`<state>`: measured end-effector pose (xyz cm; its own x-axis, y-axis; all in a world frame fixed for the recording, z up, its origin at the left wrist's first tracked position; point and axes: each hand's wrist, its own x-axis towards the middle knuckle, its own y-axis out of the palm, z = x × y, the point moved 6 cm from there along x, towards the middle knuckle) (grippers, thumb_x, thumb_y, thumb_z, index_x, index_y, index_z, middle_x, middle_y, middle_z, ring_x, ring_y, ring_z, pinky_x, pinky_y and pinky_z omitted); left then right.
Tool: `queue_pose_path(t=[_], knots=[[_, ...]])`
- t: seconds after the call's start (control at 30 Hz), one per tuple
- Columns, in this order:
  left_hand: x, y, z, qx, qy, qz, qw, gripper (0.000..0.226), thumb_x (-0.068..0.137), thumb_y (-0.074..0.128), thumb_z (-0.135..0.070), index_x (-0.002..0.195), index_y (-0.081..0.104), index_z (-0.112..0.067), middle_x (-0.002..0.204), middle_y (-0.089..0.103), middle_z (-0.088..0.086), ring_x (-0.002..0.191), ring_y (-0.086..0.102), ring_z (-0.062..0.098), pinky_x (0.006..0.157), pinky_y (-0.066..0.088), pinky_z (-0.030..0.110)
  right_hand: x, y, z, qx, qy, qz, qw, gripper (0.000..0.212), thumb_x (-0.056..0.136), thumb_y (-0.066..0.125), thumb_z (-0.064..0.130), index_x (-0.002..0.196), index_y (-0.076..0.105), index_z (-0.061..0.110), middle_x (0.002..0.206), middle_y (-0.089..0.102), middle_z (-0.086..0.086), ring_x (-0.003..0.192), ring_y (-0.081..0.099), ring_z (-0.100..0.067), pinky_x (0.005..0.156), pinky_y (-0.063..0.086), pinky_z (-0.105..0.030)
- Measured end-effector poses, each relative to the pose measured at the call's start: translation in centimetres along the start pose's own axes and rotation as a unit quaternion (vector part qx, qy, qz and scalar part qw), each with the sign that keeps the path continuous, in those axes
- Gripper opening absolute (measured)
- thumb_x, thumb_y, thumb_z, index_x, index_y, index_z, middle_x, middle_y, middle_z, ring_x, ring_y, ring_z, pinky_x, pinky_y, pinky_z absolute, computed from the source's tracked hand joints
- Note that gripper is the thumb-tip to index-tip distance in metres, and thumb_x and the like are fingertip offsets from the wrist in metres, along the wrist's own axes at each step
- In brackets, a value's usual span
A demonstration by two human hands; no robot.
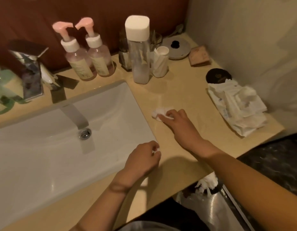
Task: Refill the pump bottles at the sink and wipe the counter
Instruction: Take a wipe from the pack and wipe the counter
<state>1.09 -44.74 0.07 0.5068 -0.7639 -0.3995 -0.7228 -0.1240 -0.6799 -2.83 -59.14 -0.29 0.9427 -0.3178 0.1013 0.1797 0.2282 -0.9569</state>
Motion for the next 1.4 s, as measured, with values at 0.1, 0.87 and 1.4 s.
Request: queue_pose_path(t=[0.1, 0.87, 1.4], knots=[[-0.1, 0.2, 0.1, 0.002, 0.004, -0.008, 1.000, 0.034, 0.093, 0.048, -0.032, 0.123, 0.056, -0.020, 0.123, 0.061, 0.000, 0.106, 0.059, 0.019, 0.092, 0.046, 0.034, -3.9, -0.7, -2.0, -0.032, 0.009, 0.019, 0.999, 0.085, 0.060, 0.051, -0.026, 0.133, 0.053, 0.018, 0.118, 0.054, -0.015, 0.093, 0.050, -0.036, 0.062, 0.050, -0.039], [-4.1, -0.7, -0.3, 0.015, 0.070, -0.014, 0.997, 0.037, 0.087, 0.049, -0.012, 0.122, 0.057, -0.019, 0.109, 0.064, 0.000, 0.101, 0.057, 0.021, 0.078, 0.039, 0.026, -12.3, 1.2, 5.1, 0.083, 0.161, -0.043, 0.983, 0.065, 0.081, 0.041, -0.014, 0.137, 0.048, 0.018, 0.130, 0.044, -0.009, 0.114, 0.032, -0.025, 0.090, 0.044, -0.038], [-5.2, -1.3, 1.0, 0.053, 0.092, 0.036, 0.994, 0.043, 0.094, 0.047, -0.023, 0.137, 0.043, -0.020, 0.131, 0.054, 0.001, 0.114, 0.052, 0.021, 0.087, 0.036, 0.024, -16.3, -3.4, -7.9, -0.005, 0.343, -0.139, 0.929, 0.057, 0.082, 0.049, -0.019, 0.129, 0.057, 0.013, 0.122, 0.051, -0.019, 0.107, 0.039, -0.035, 0.087, 0.031, -0.026]])
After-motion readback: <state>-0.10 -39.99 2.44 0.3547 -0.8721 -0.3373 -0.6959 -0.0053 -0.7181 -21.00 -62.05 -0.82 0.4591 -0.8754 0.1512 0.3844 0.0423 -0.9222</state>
